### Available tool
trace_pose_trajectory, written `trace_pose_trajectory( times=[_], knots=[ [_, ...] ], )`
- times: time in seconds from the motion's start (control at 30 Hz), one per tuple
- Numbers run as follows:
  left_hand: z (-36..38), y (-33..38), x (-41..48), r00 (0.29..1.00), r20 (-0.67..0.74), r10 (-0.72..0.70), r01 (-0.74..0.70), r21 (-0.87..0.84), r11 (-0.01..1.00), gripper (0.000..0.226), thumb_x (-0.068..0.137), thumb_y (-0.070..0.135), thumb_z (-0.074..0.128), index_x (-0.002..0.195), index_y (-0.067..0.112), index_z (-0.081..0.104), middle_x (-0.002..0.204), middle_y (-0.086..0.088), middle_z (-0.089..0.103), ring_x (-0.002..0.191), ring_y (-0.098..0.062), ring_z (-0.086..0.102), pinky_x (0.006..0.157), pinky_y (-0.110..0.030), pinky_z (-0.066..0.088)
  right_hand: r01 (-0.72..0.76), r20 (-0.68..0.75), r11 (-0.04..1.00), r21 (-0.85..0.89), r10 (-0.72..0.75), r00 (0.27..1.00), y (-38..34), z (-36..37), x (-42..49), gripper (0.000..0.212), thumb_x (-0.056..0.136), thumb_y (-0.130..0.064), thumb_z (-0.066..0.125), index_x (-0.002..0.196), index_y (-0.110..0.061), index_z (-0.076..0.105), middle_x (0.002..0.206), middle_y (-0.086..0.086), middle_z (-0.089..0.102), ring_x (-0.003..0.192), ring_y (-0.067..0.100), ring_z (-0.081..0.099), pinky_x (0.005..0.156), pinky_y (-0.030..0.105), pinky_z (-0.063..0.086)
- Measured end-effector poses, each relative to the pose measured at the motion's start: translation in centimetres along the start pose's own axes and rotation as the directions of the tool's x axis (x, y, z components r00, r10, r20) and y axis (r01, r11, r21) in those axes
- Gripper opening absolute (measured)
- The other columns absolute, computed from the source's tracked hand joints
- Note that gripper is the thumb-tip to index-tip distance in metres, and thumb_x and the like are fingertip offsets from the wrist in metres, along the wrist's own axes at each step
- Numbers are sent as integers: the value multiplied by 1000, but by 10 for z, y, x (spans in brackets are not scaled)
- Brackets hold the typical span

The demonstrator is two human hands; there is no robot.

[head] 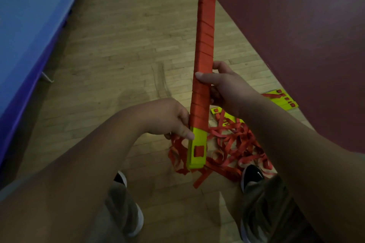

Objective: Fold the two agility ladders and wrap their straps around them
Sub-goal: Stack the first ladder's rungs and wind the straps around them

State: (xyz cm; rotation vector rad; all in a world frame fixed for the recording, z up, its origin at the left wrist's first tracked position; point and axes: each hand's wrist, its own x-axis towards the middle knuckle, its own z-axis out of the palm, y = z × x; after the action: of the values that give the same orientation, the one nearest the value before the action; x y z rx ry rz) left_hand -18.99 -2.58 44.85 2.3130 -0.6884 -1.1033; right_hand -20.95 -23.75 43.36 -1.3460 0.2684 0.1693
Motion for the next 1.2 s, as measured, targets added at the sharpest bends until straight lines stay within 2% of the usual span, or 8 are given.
trace_pose_trajectory(
  times=[0.1,0.2,0.57,0.7,0.83,0.97,1.07,1.2],
  knots=[
    [-1,-4,0,999,-11,-35,35,53,998,20,86,42,91,93,26,82,91,-5,80,89,-24,79,85,-42,66,21,-34,997,-79,-24,999,4,-3,5,49,90,-20,87,129,-21,57,93,6,73,77,23,71,80,61,67],
    [-2,-2,-3,998,40,-53,48,108,993,23,83,41,94,97,30,80,93,0,80,82,-13,76,78,-33,63,18,-63,991,-135,-27,998,7,1,4,59,78,-29,92,125,-21,57,103,8,76,95,33,72,96,79,56],
    [3,6,-8,996,5,-86,82,245,966,13,90,27,84,97,24,74,86,6,78,85,-15,78,83,-42,65,38,-165,975,-218,-75,983,13,1,8,49,84,-31,89,116,-20,54,103,15,79,88,37,78,86,71,62],
    [-1,6,-9,996,12,-83,79,209,975,14,91,25,82,101,22,74,88,2,81,86,-17,80,85,-44,66,46,-190,975,-220,-88,978,12,1,7,48,93,-30,84,123,-15,50,102,12,82,88,37,77,73,54,62],
    [-9,7,-15,996,57,-69,61,138,989,11,96,29,80,105,28,74,97,1,80,93,-18,78,78,-33,62,74,-184,976,-207,-113,976,10,3,3,45,96,-28,82,123,-17,46,104,3,86,106,43,79,85,71,61],
    [-8,13,-19,995,65,-74,70,62,996,33,92,57,80,109,30,73,101,0,81,95,-17,78,82,-36,64,97,-252,972,-215,-152,956,9,4,3,47,93,-28,85,120,-20,48,107,15,83,100,43,79,77,70,62],
    [2,17,-16,995,-13,-94,95,95,991,59,77,79,80,106,28,75,100,2,81,96,-18,77,89,-42,64,98,-295,965,-242,-170,940,10,3,3,49,93,-32,85,123,-21,48,113,22,79,80,30,78,70,54,67],
    [8,21,-10,996,-42,-81,85,91,992,50,82,69,84,108,26,79,99,3,80,94,-14,76,92,-41,63,125,-284,962,-244,-195,939,12,3,3,52,94,-40,86,118,-22,44,97,18,71,70,16,65,56,36,56]
  ],
)
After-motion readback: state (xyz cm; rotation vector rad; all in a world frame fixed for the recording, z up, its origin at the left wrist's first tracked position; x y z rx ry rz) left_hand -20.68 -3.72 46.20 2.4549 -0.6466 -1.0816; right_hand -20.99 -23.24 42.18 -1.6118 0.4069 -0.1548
